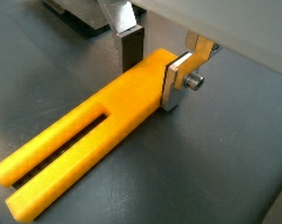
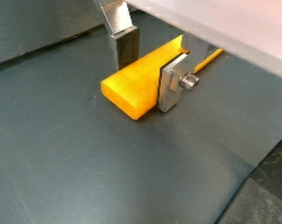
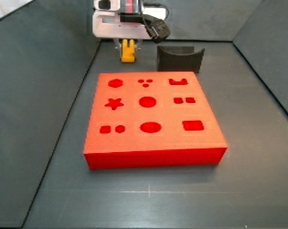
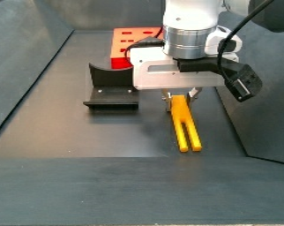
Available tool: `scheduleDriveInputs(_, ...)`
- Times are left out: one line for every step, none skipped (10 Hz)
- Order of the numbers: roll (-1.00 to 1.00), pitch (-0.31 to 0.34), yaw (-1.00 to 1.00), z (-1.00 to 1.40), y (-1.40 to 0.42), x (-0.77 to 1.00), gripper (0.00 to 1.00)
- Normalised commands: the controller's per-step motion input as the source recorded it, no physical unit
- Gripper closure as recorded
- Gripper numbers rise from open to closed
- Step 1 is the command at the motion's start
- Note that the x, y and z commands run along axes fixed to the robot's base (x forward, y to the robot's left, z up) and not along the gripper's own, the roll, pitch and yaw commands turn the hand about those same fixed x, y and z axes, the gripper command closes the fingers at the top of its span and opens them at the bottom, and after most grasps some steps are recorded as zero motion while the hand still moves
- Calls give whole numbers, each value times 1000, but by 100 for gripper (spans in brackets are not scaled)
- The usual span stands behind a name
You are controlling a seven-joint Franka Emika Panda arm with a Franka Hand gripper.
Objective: Pick up the square-circle object. Move up. Rotate the square-circle object. Place the square-circle object on the fixture. Regrasp the square-circle object. Move to above the board. Insert the square-circle object.
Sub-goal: Rotate the square-circle object.
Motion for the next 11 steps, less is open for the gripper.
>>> scheduleDriveInputs(-206, -118, -8, -69, 27, 18, 100)
scheduleDriveInputs(-205, -117, -10, -69, 25, 17, 100)
scheduleDriveInputs(-204, -117, -11, -69, 24, 17, 100)
scheduleDriveInputs(0, 0, 0, 0, 0, 0, 0)
scheduleDriveInputs(0, 0, 0, 1000, 0, 0, 0)
scheduleDriveInputs(1, 16, -1, 1000, 0, -11, 0)
scheduleDriveInputs(13, 41, -5, 1000, 2, -18, 0)
scheduleDriveInputs(29, 64, -12, 1000, 3, -14, 0)
scheduleDriveInputs(53, 88, -15, 1000, 3, -13, 0)
scheduleDriveInputs(72, 99, -11, 1000, 3, -15, 0)
scheduleDriveInputs(102, 100, -6, 1000, 2, -23, 0)
